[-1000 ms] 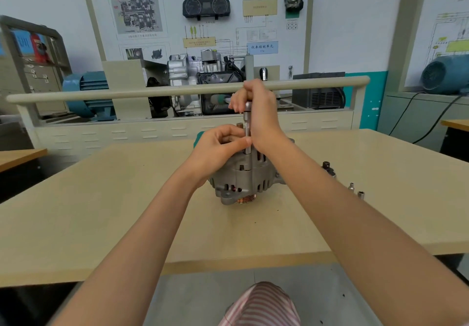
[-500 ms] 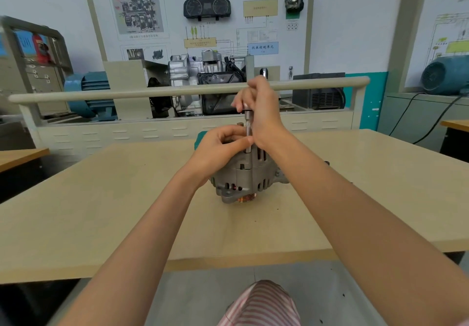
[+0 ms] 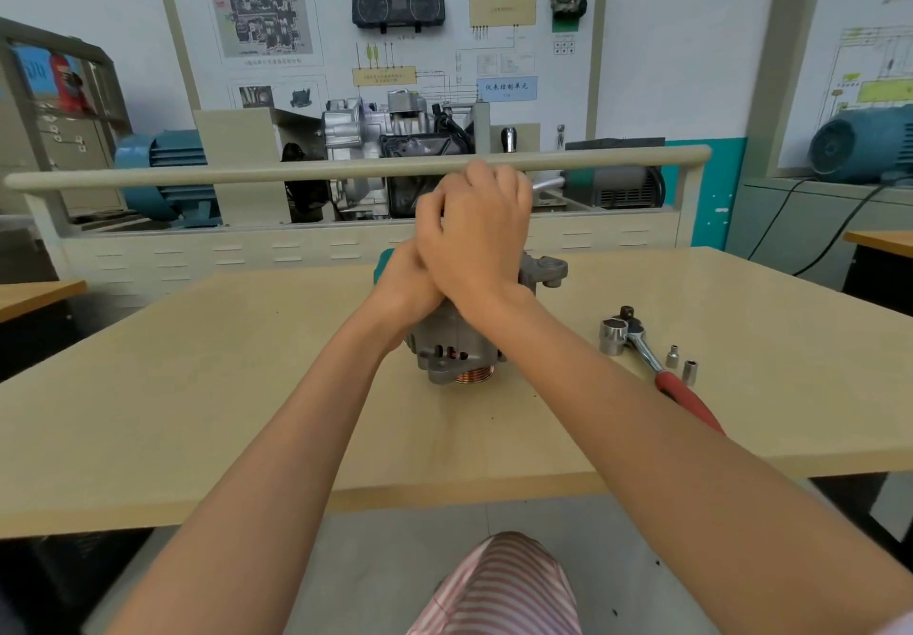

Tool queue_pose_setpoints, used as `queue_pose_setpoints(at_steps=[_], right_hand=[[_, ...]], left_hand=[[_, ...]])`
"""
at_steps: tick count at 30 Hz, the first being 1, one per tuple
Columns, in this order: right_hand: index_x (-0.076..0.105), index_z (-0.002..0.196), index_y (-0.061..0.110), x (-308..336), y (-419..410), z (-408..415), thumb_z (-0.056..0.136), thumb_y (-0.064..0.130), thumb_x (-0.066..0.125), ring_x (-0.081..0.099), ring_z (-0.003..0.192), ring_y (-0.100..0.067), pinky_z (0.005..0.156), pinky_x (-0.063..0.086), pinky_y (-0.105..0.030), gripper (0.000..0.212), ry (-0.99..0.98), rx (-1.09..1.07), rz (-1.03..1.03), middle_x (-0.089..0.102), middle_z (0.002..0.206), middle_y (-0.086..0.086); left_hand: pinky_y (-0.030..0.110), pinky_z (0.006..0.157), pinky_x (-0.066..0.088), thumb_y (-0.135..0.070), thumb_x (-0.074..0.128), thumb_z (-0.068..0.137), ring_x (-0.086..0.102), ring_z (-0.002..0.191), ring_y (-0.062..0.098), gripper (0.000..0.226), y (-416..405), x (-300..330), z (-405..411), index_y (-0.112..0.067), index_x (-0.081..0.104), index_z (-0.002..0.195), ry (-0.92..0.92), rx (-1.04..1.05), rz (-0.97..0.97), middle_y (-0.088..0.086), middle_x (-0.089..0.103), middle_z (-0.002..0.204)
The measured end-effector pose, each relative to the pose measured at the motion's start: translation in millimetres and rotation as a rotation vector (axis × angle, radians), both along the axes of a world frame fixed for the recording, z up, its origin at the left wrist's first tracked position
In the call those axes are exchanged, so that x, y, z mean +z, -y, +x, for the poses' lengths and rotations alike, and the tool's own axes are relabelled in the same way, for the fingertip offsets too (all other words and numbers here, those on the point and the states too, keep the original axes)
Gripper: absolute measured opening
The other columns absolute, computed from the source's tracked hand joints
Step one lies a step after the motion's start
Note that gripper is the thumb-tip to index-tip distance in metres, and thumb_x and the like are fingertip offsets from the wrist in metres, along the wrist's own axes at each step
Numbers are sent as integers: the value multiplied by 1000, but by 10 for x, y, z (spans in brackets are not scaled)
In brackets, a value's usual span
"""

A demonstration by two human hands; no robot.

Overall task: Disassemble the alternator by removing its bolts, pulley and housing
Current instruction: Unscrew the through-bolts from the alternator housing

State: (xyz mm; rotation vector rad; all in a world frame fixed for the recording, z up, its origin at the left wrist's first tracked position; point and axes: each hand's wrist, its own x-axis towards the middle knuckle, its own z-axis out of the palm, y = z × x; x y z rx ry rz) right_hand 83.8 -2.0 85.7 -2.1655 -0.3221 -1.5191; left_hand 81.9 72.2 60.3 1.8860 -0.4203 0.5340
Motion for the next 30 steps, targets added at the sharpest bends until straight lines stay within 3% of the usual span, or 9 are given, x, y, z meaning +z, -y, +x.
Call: queue_pose_setpoints(at_steps=[3,7,11,13,15,19,22,26,30], right_hand=[[66,67,2,38,29,-14,83,16,43,49,80,-20,86,31,-27,32,8,345,204,60,72,-6],[48,43,12,223,111,-5,87,13,39,43,46,-3,54,38,-14,45,-234,905,733,47,40,8],[41,51,14,333,182,67,90,8,32,39,47,-17,61,46,-25,40,-404,1229,996,40,35,3],[42,49,13,315,162,79,91,9,32,41,47,-15,60,45,-25,43,-392,1211,995,42,36,3],[45,45,11,243,131,72,89,12,36,44,47,-7,56,41,-19,44,-291,1039,834,46,41,5],[57,65,9,30,77,72,82,21,42,48,72,-17,78,35,-29,26,-29,312,188,52,67,-2],[65,80,10,-29,46,64,84,27,44,45,85,-23,88,27,-33,27,-24,-50,-12,57,86,-5],[64,75,8,-7,46,53,84,22,46,45,85,-22,91,28,-32,25,-16,110,71,53,80,-4],[60,54,4,118,67,39,78,24,36,53,69,-14,75,38,-28,40,-107,642,420,58,58,-3]], left_hand=[[6,50,42,-1,54,87,54,57,-13,27,-4,21,-14,-26,58,78,-1,-17,30,-9,62,70],[10,60,48,-8,65,84,64,69,-5,18,1,18,-8,-26,66,82,-68,-100,-4,-14,70,70],[13,64,50,-12,68,84,68,75,1,19,17,-6,7,-30,71,85,-106,-122,-77,-12,74,78],[16,66,51,-11,67,84,68,75,2,18,23,6,7,-29,71,86,-119,-103,-86,-12,74,77],[16,65,50,-10,67,84,67,72,1,18,23,35,-16,-27,70,83,-132,-85,-59,-12,72,73],[10,47,41,-1,58,87,58,55,-3,27,14,63,-44,-20,61,69,-128,0,-9,-11,63,56],[14,50,42,-1,55,89,51,64,5,24,14,61,-40,-21,56,74,-115,50,32,-2,58,70],[11,48,40,-1,54,88,50,63,5,20,22,47,-32,-14,58,75,-87,55,40,0,59,69],[7,49,41,-2,59,86,59,58,0,28,14,39,-31,-21,62,66,-84,-19,34,-13,64,55]])
